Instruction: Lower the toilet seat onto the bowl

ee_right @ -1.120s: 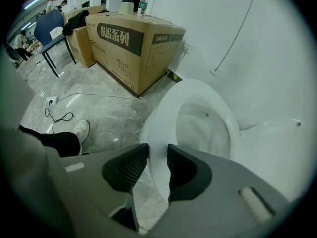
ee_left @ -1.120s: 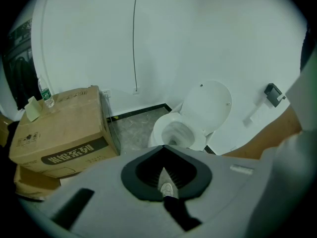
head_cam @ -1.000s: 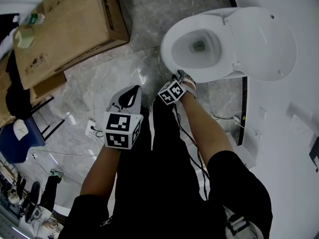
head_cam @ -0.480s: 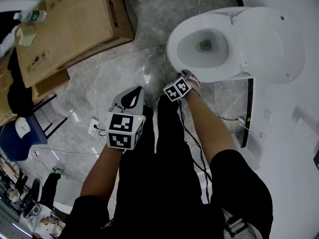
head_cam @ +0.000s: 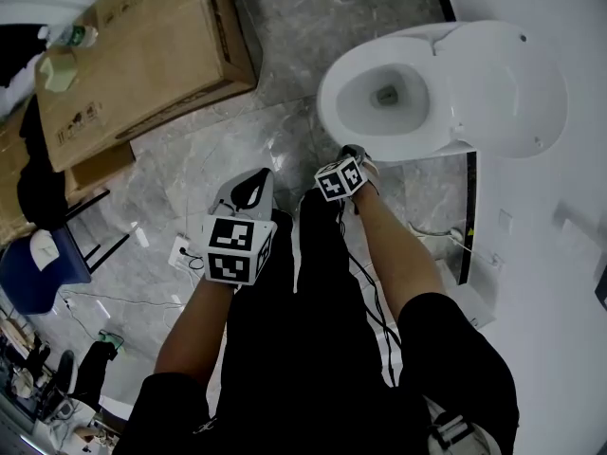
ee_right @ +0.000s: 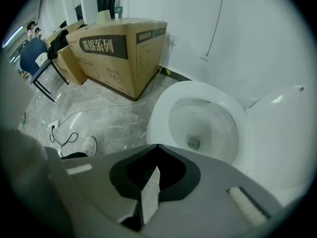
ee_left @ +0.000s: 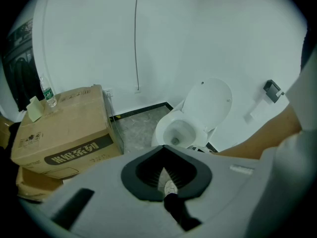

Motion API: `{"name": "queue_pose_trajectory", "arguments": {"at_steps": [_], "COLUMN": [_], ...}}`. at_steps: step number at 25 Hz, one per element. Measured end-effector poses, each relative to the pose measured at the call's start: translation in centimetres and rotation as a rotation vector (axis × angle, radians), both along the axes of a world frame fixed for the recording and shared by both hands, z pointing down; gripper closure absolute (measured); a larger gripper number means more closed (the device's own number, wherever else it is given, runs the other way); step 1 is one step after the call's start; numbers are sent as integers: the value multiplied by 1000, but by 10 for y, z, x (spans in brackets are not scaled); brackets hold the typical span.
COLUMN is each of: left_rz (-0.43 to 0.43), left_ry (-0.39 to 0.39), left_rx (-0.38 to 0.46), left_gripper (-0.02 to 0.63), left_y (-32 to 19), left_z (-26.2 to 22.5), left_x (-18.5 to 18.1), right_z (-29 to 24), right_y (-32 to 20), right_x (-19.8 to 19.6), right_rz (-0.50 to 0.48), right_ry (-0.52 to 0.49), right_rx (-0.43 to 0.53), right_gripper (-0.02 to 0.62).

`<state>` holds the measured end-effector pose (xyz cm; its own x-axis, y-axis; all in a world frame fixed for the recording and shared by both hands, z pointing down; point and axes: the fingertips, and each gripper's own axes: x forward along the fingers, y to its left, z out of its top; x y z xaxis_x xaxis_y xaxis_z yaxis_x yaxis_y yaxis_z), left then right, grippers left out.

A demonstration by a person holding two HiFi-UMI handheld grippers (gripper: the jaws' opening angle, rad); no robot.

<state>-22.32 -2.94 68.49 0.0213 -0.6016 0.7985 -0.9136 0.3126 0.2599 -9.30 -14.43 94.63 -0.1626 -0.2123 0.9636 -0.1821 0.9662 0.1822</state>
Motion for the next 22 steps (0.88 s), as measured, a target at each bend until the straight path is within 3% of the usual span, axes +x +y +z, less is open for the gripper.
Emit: {"name": "queue_pose_trajectory", "arguments": {"at_steps": [5, 12, 22], "left_rz": [6, 17, 108], "left_ry": [-7, -31, -78], "left_rx": [57, 155, 314], "left_gripper": [597, 597, 597], "left_y": [-3, -15, -48], "left_z": [-30, -96, -197], "left_x": [-2, -2, 20], "right_z": [-65, -195, -418], "right_y": [-1, 14, -18], "right_x": [1, -6, -25], "right_rz": [162, 259, 408], "right_ry": [-109, -330, -775], "right_rx": [23, 86, 227], "right_gripper": [588, 588, 588]}}
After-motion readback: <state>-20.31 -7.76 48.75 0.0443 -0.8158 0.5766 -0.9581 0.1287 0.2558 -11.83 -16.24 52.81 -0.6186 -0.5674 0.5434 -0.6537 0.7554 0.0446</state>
